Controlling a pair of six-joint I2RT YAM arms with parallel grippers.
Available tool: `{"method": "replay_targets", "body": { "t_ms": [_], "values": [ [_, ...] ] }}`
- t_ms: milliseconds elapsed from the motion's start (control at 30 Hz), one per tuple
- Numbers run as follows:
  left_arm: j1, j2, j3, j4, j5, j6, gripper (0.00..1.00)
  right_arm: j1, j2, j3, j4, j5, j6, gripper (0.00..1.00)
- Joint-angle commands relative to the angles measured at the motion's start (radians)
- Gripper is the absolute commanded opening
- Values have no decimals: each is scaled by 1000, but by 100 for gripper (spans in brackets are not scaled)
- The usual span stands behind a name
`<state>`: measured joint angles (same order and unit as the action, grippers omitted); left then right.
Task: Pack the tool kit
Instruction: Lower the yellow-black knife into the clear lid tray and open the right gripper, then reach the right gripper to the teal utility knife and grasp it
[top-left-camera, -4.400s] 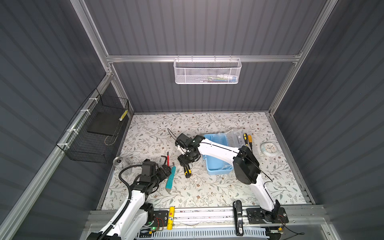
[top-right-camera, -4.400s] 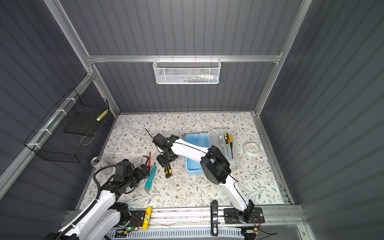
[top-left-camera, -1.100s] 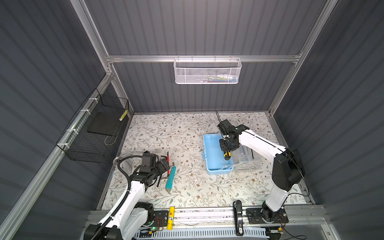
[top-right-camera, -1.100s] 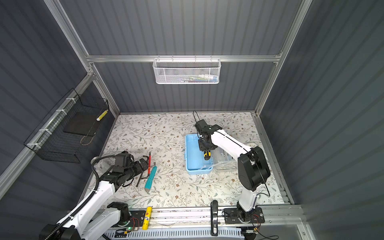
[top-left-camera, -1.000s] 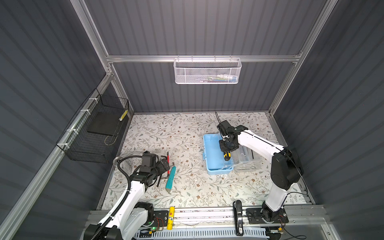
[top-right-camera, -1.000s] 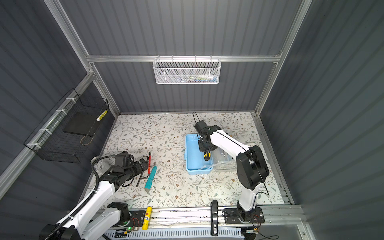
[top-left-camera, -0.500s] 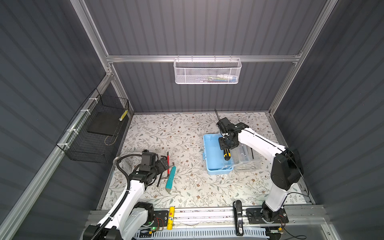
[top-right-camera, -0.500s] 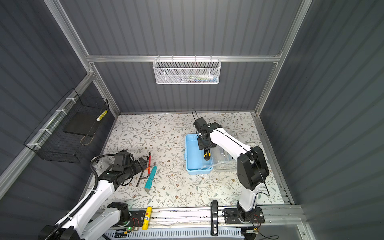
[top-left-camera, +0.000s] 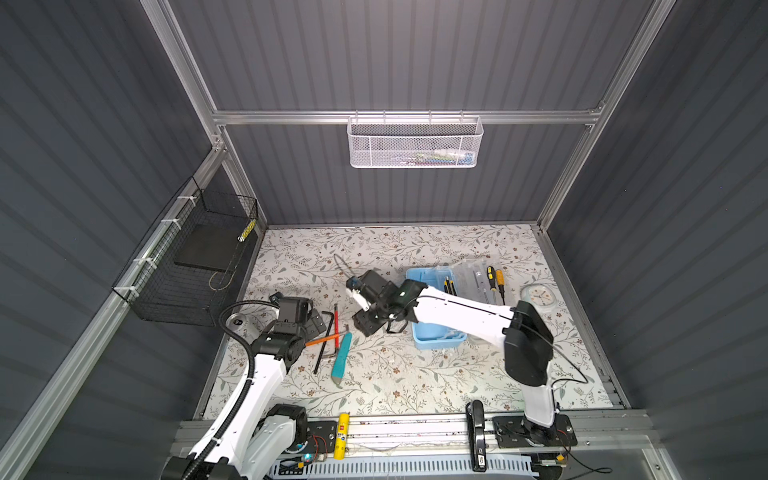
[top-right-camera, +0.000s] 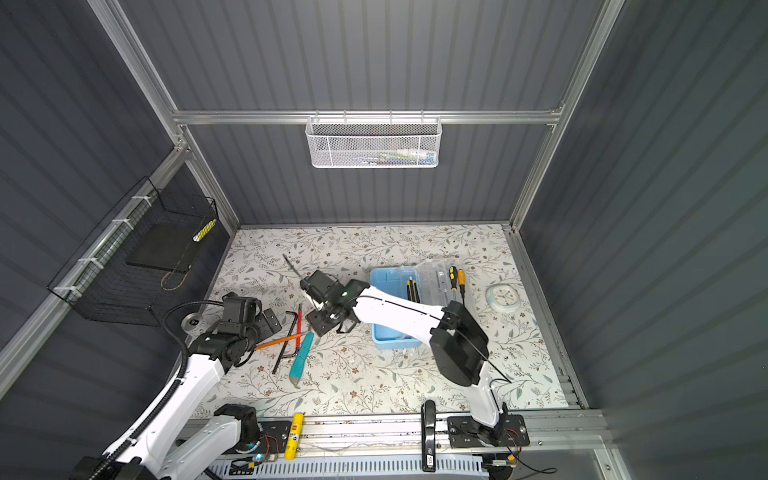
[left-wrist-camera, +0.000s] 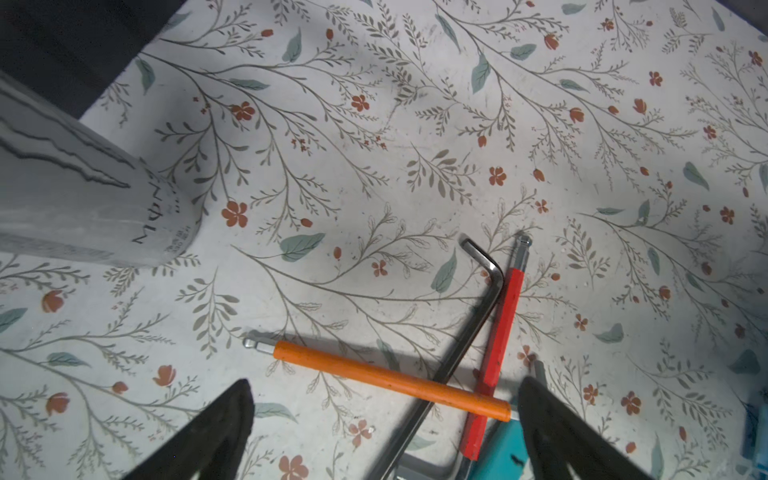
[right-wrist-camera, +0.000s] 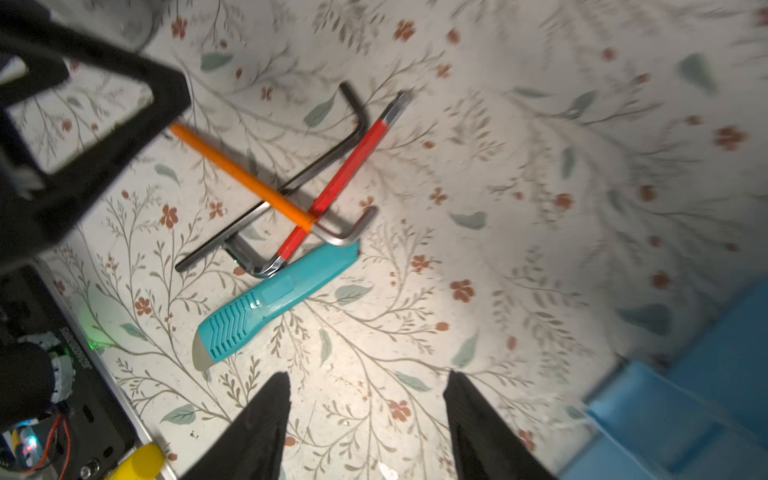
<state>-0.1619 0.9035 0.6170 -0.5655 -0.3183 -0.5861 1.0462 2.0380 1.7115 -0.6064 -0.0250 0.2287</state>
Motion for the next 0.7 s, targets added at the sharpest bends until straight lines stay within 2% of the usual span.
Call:
{"method": "replay_targets", "body": {
  "t_ms": [0, 167, 333, 667],
  "values": [
    [26, -29, 26, -57, -29, 7, 100, 9, 77, 57, -12, -16, -41, 64],
    [48, -38, 42, -91, -15, 14, 99, 55, 170, 107, -24, -21, -75, 66],
    [78, -57, 62, -150, 22, -62, 99, 89, 233, 157, -41, -10, -80, 67],
    [128, -36, 128, -174, 24, -5, 100, 136, 393, 375, -175, 17, -73, 69]
  ]
}}
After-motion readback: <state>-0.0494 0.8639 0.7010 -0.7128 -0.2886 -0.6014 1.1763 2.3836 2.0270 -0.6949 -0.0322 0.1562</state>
